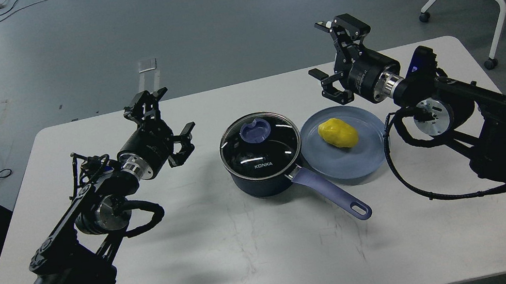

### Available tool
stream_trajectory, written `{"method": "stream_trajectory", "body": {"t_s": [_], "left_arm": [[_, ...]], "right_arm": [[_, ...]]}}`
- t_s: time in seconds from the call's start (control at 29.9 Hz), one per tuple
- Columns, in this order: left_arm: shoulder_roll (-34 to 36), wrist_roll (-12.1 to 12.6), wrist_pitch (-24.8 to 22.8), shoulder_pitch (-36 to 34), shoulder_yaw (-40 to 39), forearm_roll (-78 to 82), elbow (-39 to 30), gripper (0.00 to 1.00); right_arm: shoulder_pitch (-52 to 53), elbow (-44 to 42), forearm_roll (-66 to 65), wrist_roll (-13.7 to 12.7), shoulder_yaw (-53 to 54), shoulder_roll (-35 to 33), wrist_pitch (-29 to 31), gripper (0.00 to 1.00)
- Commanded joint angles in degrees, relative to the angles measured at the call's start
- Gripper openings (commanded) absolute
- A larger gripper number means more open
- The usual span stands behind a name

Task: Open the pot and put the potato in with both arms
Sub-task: 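Raise the left gripper and orient it toward the glass pot lid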

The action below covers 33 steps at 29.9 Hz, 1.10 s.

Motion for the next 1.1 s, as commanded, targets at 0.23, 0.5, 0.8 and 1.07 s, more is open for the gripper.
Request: {"method": "stream_trajectory", "body": {"t_s": [0.23, 0.5, 0.8, 1.07], "left_arm": [[0.14, -0.34, -2.07, 2.19, -2.42, -0.13, -2.42, 0.98], [0.4, 0.19, -1.9, 2.19, -2.25, 0.13, -2.33, 0.98], [0.14, -0.6, -1.9, 2.19, -2.16, 0.66, -2.33, 0.98], [0.05, -0.69, -1.9, 1.93, -1.28, 1.8, -2.07, 0.98]], "right_arm": [[-1.65, 0.99, -0.27, 0.15, 2.05, -2.77, 1.26, 1.0], [-1.56, 1.16, -0.36, 0.24, 1.97, -3.83, 1.26, 1.0], [0.02, 1.16, -0.36, 0.33, 2.05, -4.53, 1.26, 1.0], [1.43, 0.9, -0.36, 0.24, 1.97, -4.62, 1.26, 1.0]]}}
